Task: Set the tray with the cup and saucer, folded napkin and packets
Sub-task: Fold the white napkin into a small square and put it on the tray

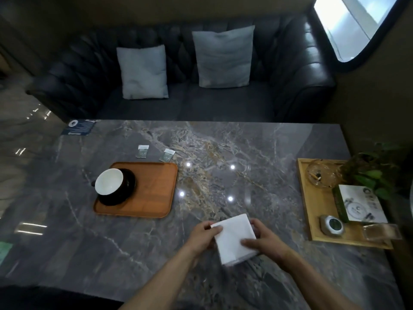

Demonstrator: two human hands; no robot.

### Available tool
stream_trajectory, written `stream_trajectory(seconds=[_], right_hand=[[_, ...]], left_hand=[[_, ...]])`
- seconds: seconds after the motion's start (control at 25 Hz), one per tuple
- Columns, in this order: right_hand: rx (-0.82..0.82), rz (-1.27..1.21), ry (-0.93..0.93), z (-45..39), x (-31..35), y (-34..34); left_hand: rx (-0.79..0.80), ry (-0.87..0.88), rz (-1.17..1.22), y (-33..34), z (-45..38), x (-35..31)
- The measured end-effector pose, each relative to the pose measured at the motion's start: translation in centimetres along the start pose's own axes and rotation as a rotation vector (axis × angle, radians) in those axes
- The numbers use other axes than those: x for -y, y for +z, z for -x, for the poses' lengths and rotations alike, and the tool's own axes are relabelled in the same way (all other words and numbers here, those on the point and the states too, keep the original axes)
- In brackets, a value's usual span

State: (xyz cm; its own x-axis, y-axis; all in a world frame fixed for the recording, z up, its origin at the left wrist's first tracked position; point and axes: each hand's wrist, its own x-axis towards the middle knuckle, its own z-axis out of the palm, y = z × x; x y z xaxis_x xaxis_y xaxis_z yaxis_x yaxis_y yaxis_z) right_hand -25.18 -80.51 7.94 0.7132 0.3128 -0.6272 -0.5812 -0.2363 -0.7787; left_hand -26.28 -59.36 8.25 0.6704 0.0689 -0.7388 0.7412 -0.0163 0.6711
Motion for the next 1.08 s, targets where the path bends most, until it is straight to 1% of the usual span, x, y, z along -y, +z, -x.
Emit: stream_trajectory(seconds=[0.08,0.16,0.24,0.28,0.36,0.44,0.56,0.6,0.72,0.76,0.8,0.88,1.0,1.08], right_hand=[[0.084,-0.115,-0.034,1.8,2.0,0.4],[0.106,-0.246,-0.083,3.1,4.0,1.4],[0.052,-0.320,-0.150,4.1,6.0,3.3],[-0.006,-0.328,-0.184,4.4,7.1,4.4],[-0.148,-0.319,-0.232,4.6,8.9,6.6],[-0.224,-0.301,-0.283,4.6,10.5,9.0],[-0.281,-0.225,-0.379,4.7,12.3,12.1],[-0.288,-0.215,-0.401,4.6,12.9,13.0],[-0.284,-0.240,-0.402,3.8,14.6,15.8],[-0.311,-0.224,-0.390,3.3,15.1,16.9],[-0.365,-0.191,-0.379,2.8,15.5,18.1],[-0.526,-0.151,-0.374,1.5,16.4,20.7],[-0.739,-0.088,-0.449,-0.1,17.6,23.9],[-0.828,0.000,-0.516,-0.8,18.2,25.5]], left_hand=[[0.073,0.024,0.242,-0.7,1.8,-1.3],[0.141,0.079,0.390,-1.3,3.4,-2.5],[0.161,0.159,0.467,-1.9,4.9,-3.9],[0.122,0.209,0.466,-2.1,5.6,-4.7],[-0.002,0.323,0.387,-2.8,6.6,-6.2],[-0.088,0.395,0.308,-4.0,7.5,-7.3],[-0.078,0.424,0.243,-6.7,8.2,-8.1],[-0.089,0.461,0.210,-7.7,8.2,-8.3],[-0.204,0.606,0.119,-11.0,8.3,-8.8],[-0.235,0.638,0.082,-12.1,8.0,-8.9],[-0.256,0.656,0.037,-13.0,7.9,-9.0],[-0.278,0.698,-0.045,-15.1,7.6,-9.4],[-0.309,0.786,-0.066,-17.9,7.2,-10.2],[-0.348,0.814,-0.070,-19.7,6.9,-10.5]])
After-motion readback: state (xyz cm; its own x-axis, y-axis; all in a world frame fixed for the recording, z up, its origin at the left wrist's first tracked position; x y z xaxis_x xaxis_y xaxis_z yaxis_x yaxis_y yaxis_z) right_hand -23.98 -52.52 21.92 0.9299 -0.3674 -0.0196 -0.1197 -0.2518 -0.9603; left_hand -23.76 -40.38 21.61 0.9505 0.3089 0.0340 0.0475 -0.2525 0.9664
